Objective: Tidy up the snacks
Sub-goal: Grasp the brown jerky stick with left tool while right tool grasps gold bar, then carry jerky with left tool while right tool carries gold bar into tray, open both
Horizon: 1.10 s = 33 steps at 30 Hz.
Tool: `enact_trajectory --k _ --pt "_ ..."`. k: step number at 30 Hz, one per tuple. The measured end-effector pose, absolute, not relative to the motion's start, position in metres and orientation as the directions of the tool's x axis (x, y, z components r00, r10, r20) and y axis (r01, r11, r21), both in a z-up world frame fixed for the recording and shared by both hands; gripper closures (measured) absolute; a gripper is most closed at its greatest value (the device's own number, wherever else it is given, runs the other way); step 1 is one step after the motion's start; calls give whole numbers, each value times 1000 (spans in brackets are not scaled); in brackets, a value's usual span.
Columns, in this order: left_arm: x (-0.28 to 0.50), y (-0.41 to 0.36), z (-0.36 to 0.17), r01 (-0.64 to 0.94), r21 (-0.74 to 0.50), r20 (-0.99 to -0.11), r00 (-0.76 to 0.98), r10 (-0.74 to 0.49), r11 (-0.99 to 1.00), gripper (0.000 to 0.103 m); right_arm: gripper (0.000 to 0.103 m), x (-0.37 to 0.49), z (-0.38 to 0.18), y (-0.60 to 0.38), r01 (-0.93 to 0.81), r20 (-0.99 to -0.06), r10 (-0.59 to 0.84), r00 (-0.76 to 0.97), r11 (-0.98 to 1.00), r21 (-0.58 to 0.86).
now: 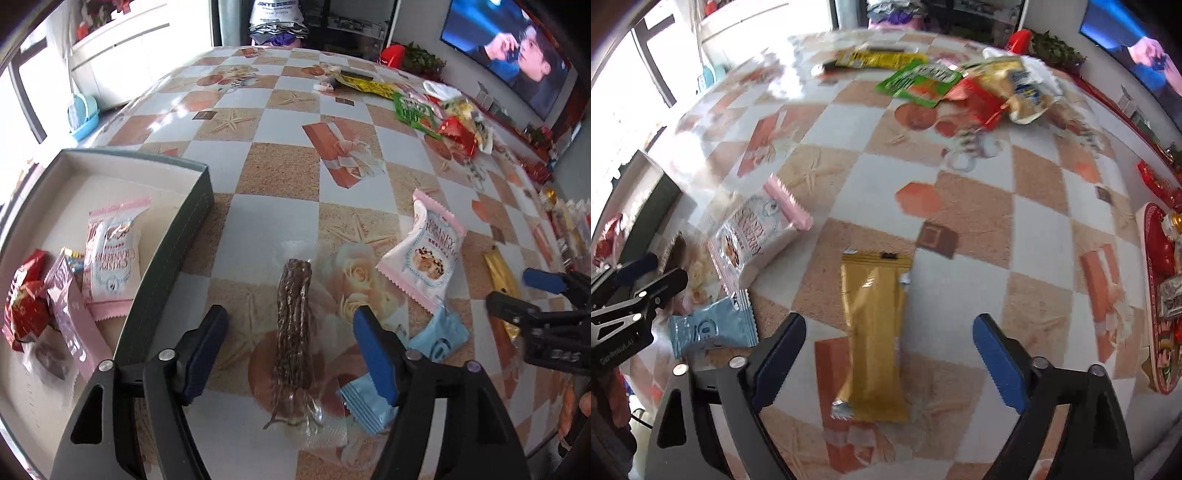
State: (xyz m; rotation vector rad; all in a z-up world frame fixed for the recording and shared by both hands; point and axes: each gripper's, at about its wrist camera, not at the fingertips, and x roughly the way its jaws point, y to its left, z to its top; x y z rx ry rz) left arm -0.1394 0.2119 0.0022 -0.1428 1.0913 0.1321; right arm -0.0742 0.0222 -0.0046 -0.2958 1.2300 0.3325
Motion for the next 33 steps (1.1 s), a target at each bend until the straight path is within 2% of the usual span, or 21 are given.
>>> enact_trajectory --k 1,4,5,6,9,12,21,33 --pt "-139 208 1 -169 -21 -891 450 58 985 28 29 -77 -4 25 -411 -952 88 294 911 -43" --pt "-140 207 1 -161 -26 -887 459 52 987 32 61 -82 7 31 -427 -953 99 288 903 -35" --pt "-141 208 3 -160 -27 -881 470 53 987 49 75 -83 9 32 -428 -953 100 287 903 -34" --pt "-143 208 5 -157 -36 -878 476 43 987 59 77 -85 12 31 -426 -951 103 290 904 -32" --pt "-149 216 8 -156 -140 -876 480 -49 978 63 79 -92 18 21 -401 -947 160 278 916 36" --pt "-158 217 13 -161 -147 -871 488 -50 976 63 79 -100 29 9 -374 -938 217 269 921 106" --pt "-188 221 54 -158 -237 -830 545 -115 959 63 79 -117 73 -15 -339 -909 294 294 922 189" --pt "-226 223 143 -100 -305 -739 652 -169 947 63 79 -134 132 21 -399 -852 403 334 879 259"
